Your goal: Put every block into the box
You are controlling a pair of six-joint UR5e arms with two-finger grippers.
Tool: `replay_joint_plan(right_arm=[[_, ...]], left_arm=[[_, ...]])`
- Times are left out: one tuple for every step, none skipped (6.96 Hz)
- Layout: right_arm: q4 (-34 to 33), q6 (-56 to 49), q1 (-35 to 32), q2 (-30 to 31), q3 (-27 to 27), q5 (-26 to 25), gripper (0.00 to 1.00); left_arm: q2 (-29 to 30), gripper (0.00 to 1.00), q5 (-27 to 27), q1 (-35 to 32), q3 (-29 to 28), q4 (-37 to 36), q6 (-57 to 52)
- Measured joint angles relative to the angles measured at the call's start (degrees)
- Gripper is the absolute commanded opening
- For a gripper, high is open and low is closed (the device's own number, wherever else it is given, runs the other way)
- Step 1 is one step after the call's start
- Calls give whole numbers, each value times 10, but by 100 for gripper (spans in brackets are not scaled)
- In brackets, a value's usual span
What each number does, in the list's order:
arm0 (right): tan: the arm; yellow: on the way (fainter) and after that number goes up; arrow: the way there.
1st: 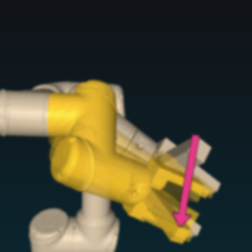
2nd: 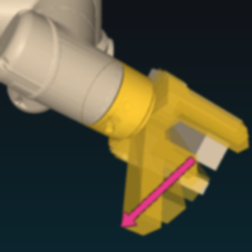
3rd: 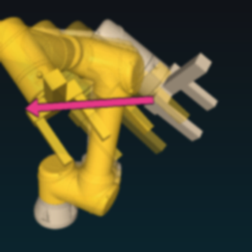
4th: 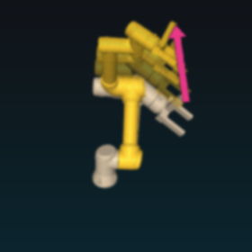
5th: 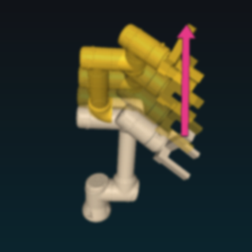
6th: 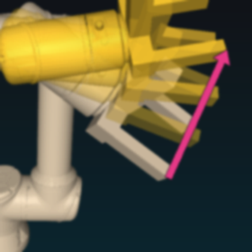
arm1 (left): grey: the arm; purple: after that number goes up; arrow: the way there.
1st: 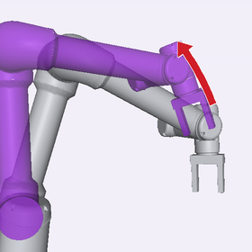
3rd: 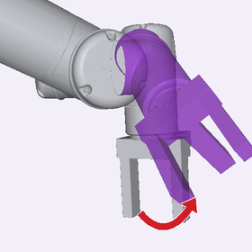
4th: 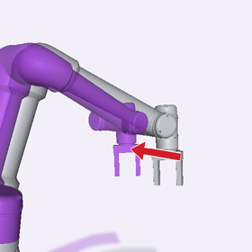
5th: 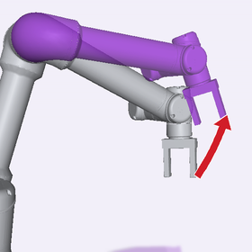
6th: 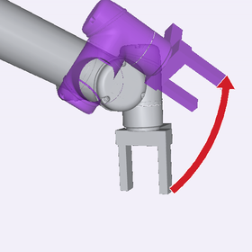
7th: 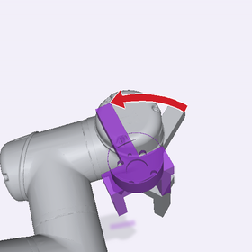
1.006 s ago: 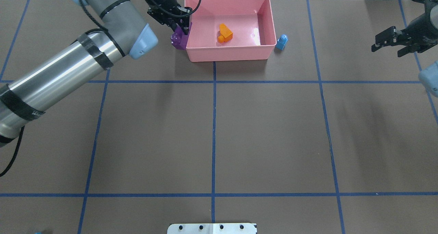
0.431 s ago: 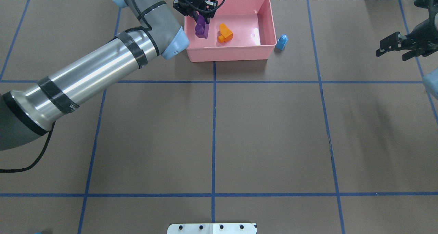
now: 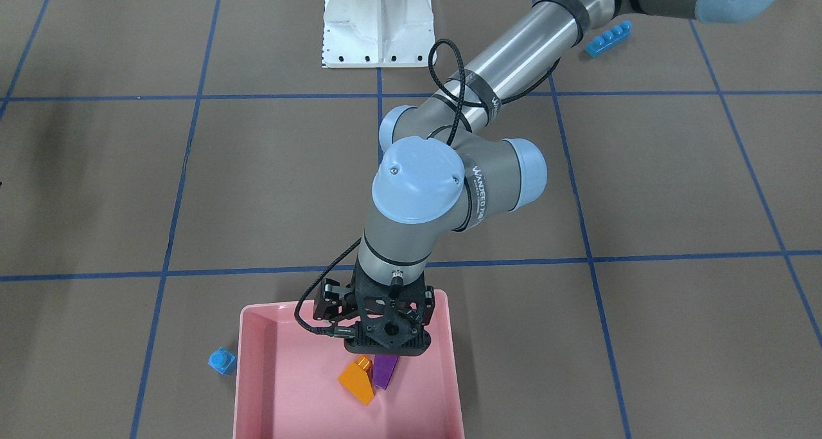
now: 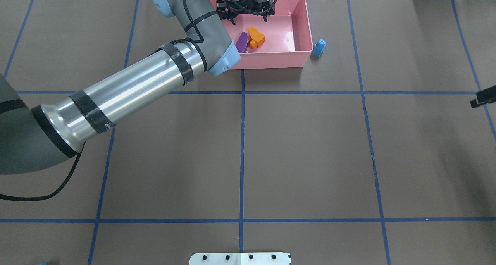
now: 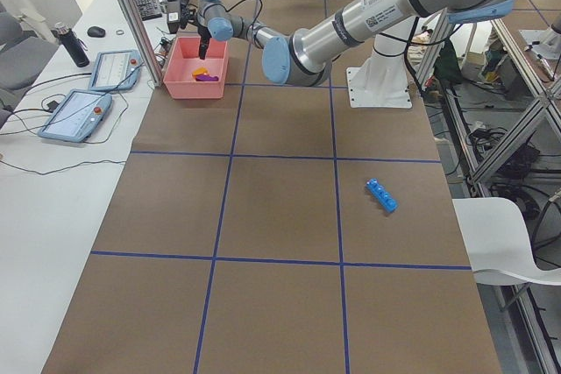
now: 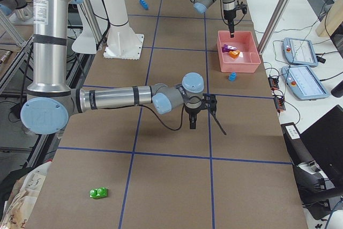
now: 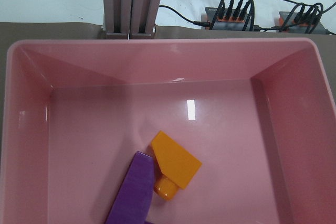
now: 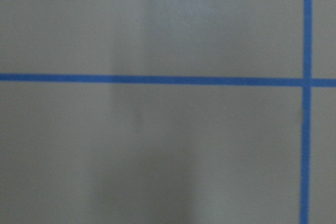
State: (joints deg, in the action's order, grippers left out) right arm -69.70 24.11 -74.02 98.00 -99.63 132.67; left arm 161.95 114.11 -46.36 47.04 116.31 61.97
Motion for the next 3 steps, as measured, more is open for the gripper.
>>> replay_joint_plan(right_arm=[[-1,-100,-29,56,-1,2,100],[-2,-180,-54,105,4,3,100],[0,-231,-71,150,10,2,100]], left_arm=[[-16,100,25,0,70,-92,1],[-53,100,38,-1,157,-162,-2],[-108,100,45,0,250,-213,-15]])
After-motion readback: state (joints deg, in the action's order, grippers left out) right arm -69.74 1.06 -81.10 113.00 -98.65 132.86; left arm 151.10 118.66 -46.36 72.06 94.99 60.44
